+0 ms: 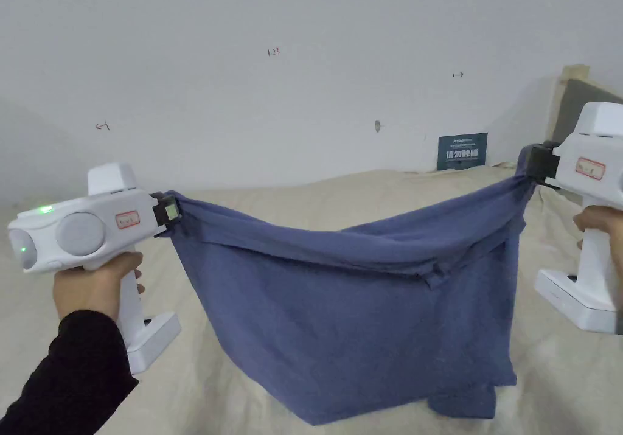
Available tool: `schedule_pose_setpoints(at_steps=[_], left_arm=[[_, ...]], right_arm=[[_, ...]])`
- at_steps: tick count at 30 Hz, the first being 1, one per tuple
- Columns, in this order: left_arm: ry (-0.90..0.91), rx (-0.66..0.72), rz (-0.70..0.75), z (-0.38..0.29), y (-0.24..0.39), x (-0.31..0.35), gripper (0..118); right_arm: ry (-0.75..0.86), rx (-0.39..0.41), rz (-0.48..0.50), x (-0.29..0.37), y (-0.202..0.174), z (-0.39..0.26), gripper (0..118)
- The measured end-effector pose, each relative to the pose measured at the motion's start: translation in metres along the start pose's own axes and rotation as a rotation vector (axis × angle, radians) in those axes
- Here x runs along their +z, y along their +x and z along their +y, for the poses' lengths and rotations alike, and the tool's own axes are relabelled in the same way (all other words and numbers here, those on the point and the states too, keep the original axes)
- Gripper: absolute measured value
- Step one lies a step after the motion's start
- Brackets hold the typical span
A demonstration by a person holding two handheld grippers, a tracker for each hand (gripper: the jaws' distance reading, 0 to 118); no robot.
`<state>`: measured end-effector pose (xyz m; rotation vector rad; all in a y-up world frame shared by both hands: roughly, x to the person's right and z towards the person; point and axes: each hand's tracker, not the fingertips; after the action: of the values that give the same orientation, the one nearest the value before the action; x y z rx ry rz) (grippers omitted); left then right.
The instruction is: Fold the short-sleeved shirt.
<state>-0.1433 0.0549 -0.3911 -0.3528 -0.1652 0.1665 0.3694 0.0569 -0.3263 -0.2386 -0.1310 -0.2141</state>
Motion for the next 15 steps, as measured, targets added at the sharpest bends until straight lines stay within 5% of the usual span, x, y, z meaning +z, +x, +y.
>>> schedule_pose_setpoints(at_steps=[15], left_arm=[[0.072,-0.244,0.138,0.084,0.008,-0.056,1]], right_arm=[[0.071,0.047,-0.039,-0.063,-0.029,0.048,3]])
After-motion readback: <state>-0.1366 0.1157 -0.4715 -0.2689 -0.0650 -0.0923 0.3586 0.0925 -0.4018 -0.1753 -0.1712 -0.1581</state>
